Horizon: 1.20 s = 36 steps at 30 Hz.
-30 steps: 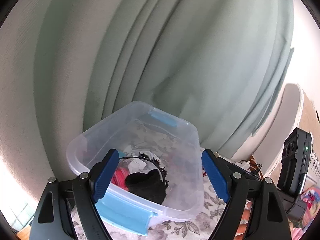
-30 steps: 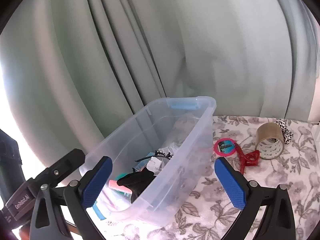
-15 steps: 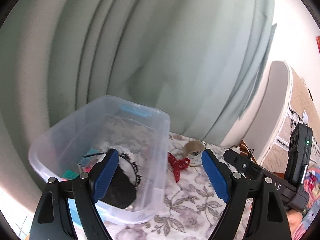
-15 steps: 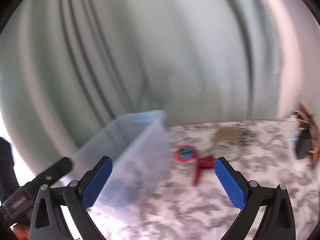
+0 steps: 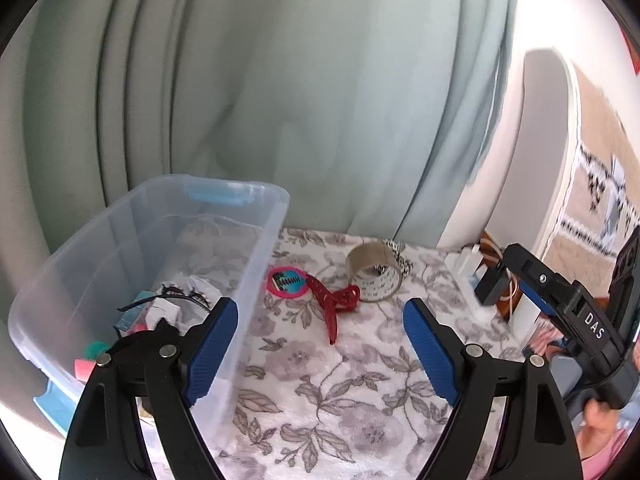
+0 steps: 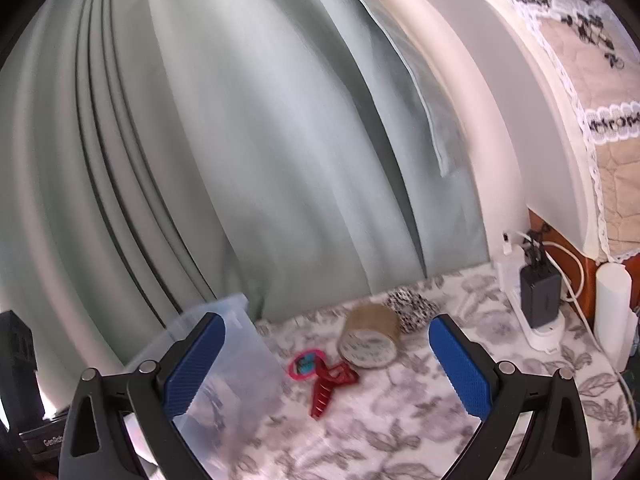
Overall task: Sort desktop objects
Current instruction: 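Withdraw both tools from the bin toward the red claw clip and tape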
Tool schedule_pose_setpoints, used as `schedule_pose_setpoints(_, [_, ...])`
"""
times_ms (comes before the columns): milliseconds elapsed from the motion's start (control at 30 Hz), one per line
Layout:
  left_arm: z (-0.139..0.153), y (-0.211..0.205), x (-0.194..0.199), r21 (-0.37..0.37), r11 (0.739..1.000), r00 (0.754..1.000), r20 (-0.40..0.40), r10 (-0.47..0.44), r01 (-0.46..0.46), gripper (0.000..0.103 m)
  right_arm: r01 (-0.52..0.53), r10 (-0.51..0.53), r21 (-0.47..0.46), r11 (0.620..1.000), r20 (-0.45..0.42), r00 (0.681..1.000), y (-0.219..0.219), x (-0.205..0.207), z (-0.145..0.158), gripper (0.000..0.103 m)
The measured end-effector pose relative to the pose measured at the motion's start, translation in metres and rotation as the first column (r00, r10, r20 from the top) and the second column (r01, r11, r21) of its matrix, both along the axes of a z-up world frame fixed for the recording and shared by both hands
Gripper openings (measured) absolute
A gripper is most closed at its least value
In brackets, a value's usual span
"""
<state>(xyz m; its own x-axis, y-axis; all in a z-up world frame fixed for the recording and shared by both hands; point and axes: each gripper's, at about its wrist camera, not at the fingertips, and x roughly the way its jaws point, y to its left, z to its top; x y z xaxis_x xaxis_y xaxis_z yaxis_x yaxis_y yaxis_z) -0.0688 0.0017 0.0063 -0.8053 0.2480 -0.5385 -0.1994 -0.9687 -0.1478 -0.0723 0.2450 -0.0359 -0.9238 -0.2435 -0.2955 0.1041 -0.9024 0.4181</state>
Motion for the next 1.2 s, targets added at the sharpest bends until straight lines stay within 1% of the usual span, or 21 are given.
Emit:
schedule_pose_setpoints(67, [-0.005, 0.009, -0.003, -0.017, 1.000, 1.000, 0.014, -0.010, 0.011, 0.085, -0.012, 0.011, 0.035, 0.999, 0.036, 0.999, -0.001, -0.001, -0.004, 0.103])
schedule_pose_setpoints(167, [-0.014, 0.023, -0.008, -0.025, 0.999, 0.999, 0.033, -0.041, 0.042, 0.085, -0.033, 0.026, 0.101, 0.994, 0.065, 0.998, -0.004, -0.003, -0.012, 0.103])
schedule_pose_setpoints(233, [-0.019, 0.031, -0.011, -0.033, 0.998, 0.998, 0.042, -0.054, 0.056, 0.085, -0.088, 0.081, 0.095, 0.992, 0.076, 0.994, -0.003, -0.004, -0.017, 0.103])
schedule_pose_setpoints(267, [-0.021, 0.036, -0.010, -0.057, 0.997, 0.999, 0.027, -0.045, 0.047, 0.085, -0.098, 0.092, 0.081, 0.992, 0.070, 0.993, -0.001, -0.005, -0.020, 0.103])
schedule_pose_setpoints(300, [-0.023, 0.040, -0.011, -0.072, 0.996, 0.999, 0.017, -0.044, 0.045, 0.085, -0.093, 0.088, 0.070, 0.993, 0.063, 0.994, 0.001, -0.005, -0.022, 0.103])
schedule_pose_setpoints(400, [-0.027, 0.047, -0.011, -0.104, 0.994, 1.000, -0.011, -0.028, 0.027, 0.085, -0.062, 0.057, 0.079, 0.995, 0.057, 0.997, 0.004, -0.006, -0.026, 0.103])
schedule_pose_setpoints(467, [-0.028, 0.050, -0.012, -0.097, 0.994, 0.999, -0.025, -0.043, 0.041, 0.085, -0.088, 0.086, 0.054, 0.995, 0.048, 0.995, 0.008, -0.007, -0.027, 0.103])
schedule_pose_setpoints(533, [-0.032, 0.054, -0.014, -0.079, 0.995, 0.998, -0.003, -0.059, 0.059, 0.085, -0.097, 0.096, 0.002, 0.995, 0.053, 0.994, 0.015, -0.009, -0.031, 0.103])
schedule_pose_setpoints(633, [-0.041, 0.061, -0.021, -0.046, 0.995, 0.996, 0.038, -0.087, 0.088, 0.085, -0.066, 0.078, -0.088, 0.994, 0.134, 0.988, 0.028, -0.022, -0.042, 0.103])
schedule_pose_setpoints(700, [-0.047, 0.066, -0.023, -0.048, 0.994, 0.994, 0.054, -0.093, 0.095, 0.085, -0.045, 0.071, -0.146, 0.988, 0.175, 0.982, 0.037, -0.028, -0.050, 0.103])
schedule_pose_setpoints(733, [-0.050, 0.068, -0.025, -0.054, 0.994, 0.994, 0.061, -0.091, 0.094, 0.085, -0.041, 0.071, -0.166, 0.985, 0.181, 0.981, 0.040, -0.030, -0.054, 0.103])
schedule_pose_setpoints(767, [-0.054, 0.070, -0.028, -0.060, 0.994, 0.994, 0.073, -0.086, 0.090, 0.085, -0.040, 0.070, -0.169, 0.985, 0.175, 0.982, 0.042, -0.031, -0.056, 0.103])
schedule_pose_setpoints(867, [-0.064, 0.069, -0.038, -0.047, 0.996, 0.991, 0.114, -0.068, 0.074, 0.085, -0.052, 0.065, -0.138, 0.989, 0.097, 0.993, 0.043, -0.028, -0.056, 0.103])
schedule_pose_setpoints(933, [-0.070, 0.067, -0.045, -0.030, 0.998, 0.989, 0.138, -0.057, 0.062, 0.085, -0.067, 0.078, -0.124, 0.990, 0.084, 0.993, 0.043, -0.032, -0.055, 0.103])
schedule_pose_setpoints(1000, [-0.077, 0.066, -0.054, -0.041, 0.998, 0.986, 0.165, -0.030, 0.037, 0.085, -0.069, 0.077, -0.134, 0.989, 0.058, 0.995, 0.044, -0.035, -0.056, 0.103])
schedule_pose_setpoints(1067, [-0.083, 0.067, -0.062, -0.056, 0.998, 0.983, 0.183, -0.007, 0.017, 0.085, -0.068, 0.077, -0.141, 0.988, 0.059, 0.995, 0.046, -0.041, -0.057, 0.103])
schedule_pose_setpoints(1133, [-0.090, 0.067, -0.070, -0.055, 0.998, 0.978, 0.207, -0.007, 0.019, 0.085, -0.082, 0.093, -0.134, 0.988, 0.081, 0.992, 0.046, -0.050, -0.059, 0.103])
schedule_pose_setpoints(1200, [-0.095, 0.068, -0.077, -0.057, 0.998, 0.976, 0.216, 0.003, 0.009, 0.085, -0.076, 0.087, -0.104, 0.992, 0.103, 0.991, 0.045, -0.058, -0.062, 0.103])
